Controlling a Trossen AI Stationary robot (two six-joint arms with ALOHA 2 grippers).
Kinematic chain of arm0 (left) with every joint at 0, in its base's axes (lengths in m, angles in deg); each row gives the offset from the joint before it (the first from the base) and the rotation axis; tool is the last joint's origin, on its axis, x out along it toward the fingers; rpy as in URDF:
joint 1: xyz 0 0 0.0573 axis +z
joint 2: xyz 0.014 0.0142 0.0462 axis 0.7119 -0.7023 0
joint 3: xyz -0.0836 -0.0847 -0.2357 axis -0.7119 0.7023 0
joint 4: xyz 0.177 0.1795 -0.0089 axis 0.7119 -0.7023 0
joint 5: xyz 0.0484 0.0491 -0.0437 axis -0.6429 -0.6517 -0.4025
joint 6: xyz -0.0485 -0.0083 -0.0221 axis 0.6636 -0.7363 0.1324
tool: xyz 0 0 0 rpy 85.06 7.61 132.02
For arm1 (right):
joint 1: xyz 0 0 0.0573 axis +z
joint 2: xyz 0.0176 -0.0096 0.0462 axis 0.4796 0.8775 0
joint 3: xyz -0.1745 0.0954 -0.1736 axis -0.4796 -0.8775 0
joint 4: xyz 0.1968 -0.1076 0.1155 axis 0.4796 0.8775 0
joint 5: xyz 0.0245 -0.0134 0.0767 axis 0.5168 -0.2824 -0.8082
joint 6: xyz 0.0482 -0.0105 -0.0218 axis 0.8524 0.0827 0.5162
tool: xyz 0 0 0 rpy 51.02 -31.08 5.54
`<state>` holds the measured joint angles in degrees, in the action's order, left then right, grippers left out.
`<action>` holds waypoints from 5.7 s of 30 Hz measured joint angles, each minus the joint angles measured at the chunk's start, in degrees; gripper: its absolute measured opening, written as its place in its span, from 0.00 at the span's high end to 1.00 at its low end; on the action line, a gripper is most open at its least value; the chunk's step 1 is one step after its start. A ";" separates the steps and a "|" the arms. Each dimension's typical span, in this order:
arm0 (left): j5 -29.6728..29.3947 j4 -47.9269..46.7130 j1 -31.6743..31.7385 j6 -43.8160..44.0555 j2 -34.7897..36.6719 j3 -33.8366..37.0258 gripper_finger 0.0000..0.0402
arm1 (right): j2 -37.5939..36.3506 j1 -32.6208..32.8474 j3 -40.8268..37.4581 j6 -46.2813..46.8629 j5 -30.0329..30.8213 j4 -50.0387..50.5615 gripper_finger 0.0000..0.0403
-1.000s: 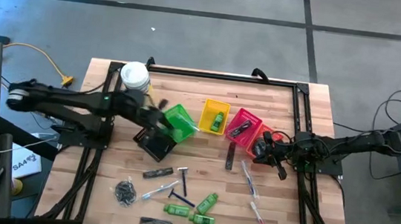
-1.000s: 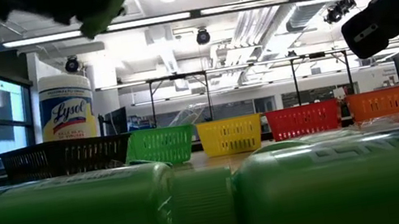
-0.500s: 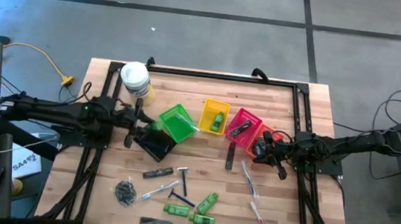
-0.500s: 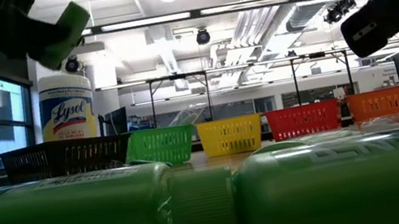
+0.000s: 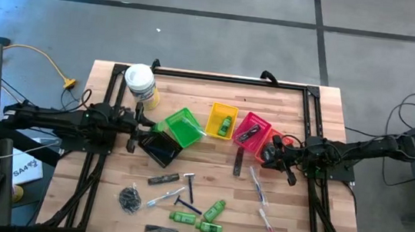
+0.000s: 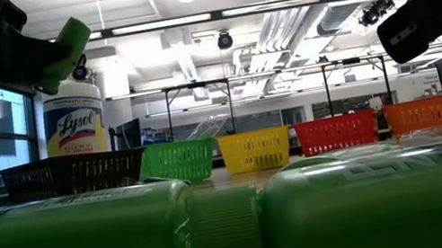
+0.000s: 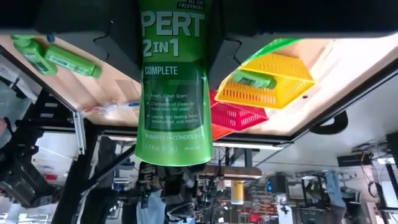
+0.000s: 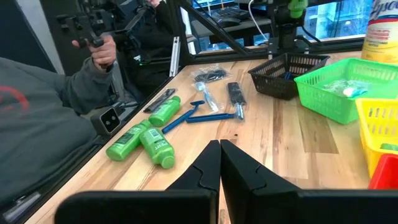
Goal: Pick & Place Travel size toiletries
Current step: Put the green shampoo into the yellow bin, then put the blue toothbrush into the green bin
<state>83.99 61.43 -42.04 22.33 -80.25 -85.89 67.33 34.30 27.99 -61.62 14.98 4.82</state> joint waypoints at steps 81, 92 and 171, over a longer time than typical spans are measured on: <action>-13.13 -43.43 11.60 -77.27 -91.50 -79.77 0.71 | 0.00 0.00 0.01 -2.97 0.32 -2.55 1.00; -9.73 -36.12 12.63 -91.39 -96.43 -79.78 0.71 | 0.02 -0.01 0.00 -2.99 0.17 -2.36 1.00; -6.41 -57.69 -8.57 -9.65 -51.91 -78.20 0.97 | 3.93 0.01 0.00 -3.78 -2.85 -5.18 1.00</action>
<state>77.58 3.74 -50.60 12.68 -132.17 -164.09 71.26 34.31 27.99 -65.40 12.13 -0.36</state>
